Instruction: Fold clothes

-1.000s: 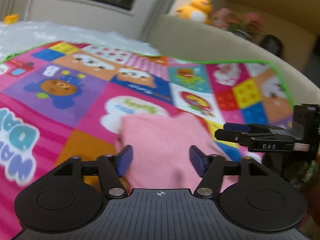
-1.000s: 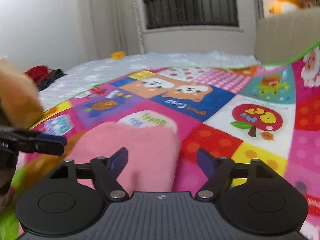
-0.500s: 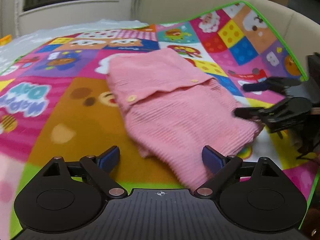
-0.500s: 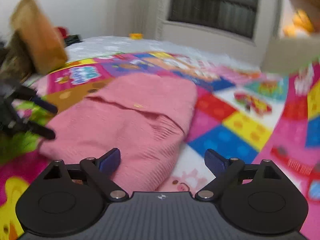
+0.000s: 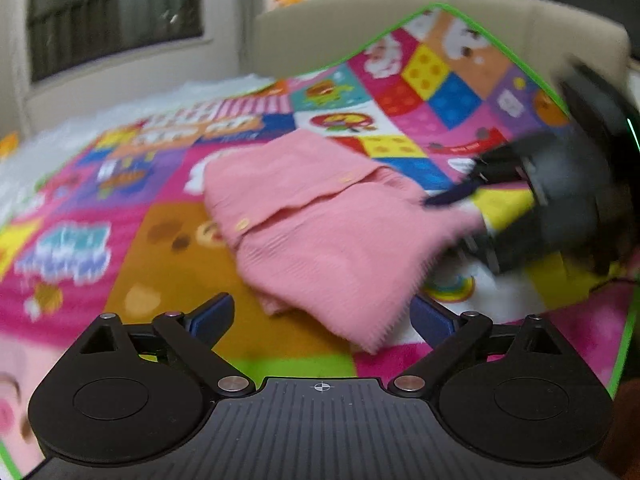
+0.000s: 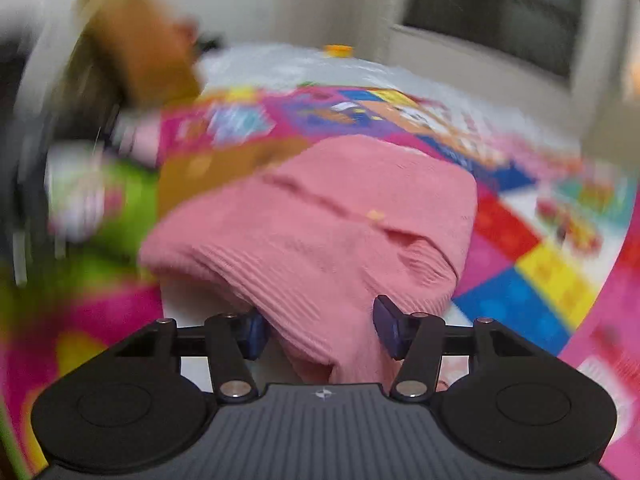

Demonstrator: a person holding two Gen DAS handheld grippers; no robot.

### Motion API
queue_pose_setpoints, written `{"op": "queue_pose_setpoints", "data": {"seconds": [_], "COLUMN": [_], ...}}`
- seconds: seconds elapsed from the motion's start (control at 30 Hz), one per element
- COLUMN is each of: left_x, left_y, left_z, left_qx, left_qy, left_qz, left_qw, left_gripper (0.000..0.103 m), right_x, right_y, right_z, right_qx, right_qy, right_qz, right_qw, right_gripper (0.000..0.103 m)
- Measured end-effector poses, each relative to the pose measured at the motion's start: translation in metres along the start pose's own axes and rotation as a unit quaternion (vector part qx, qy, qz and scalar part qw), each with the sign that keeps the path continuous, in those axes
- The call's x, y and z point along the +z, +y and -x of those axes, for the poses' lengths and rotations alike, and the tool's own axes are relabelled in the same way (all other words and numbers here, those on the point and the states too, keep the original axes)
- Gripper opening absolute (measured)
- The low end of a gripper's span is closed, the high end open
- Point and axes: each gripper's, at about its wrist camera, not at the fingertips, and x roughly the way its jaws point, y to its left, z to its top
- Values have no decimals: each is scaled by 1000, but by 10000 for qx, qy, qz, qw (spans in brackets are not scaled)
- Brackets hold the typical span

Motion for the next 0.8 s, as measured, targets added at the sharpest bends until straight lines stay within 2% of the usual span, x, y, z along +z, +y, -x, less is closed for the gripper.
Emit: {"op": "queue_pose_setpoints", "data": {"seconds": [0.1,0.17,0.23,0.27,0.3,0.33,0.37,0.5,0.6,0.63,0.67,0.7,0.77,0.8], "left_x": [4,5,6,6,6,7,8,16,19,19,19,18,17,17], "left_y": [-17,-27,-36,-38,-37,-33,-27,-6,-1,0,0,2,11,19], "left_z": [-14,-28,-45,-52,-56,-60,-62,-57,-54,-52,-50,-46,-29,-18], "left_qx": [85,147,373,495,584,656,674,463,360,306,231,82,-504,-799], "left_qy": [-37,-30,10,24,34,46,43,-23,-55,-43,-31,-24,-91,-205], "left_qz": [-442,-695,-969,-1049,-1061,-994,-873,-291,-141,-87,-36,31,298,488], "left_qw": [9990,9975,9946,9933,9926,9929,9939,9985,9992,9995,9997,10000,9982,9954], "left_gripper": [98,98,98,98,98,98,98,98,98,98,98,98,98,98], "right_x": [12,13,9,5,0,-7,-14,-40,-41,-39,-36,-30,-17,-15], "right_y": [-23,-19,-8,-1,7,15,22,47,56,57,59,58,53,52], "right_z": [1,3,6,8,10,12,14,4,-13,-18,-23,-28,-29,-25], "right_qx": [268,244,114,16,-104,-246,-395,-1032,-1318,-1383,-1447,-1381,-1044,-934], "right_qy": [-26,-55,-86,-121,-160,-212,-271,-296,-455,-509,-562,-468,-211,-155], "right_qz": [-690,-539,-152,120,435,778,1127,2389,2817,2888,2958,2879,2496,2458], "right_qw": [9973,9982,9998,9999,9989,9964,9925,9651,9493,9460,9426,9465,9625,9647], "right_gripper": [54,54,54,58,68,74,81,82,82,76,47,31,26,24]}}
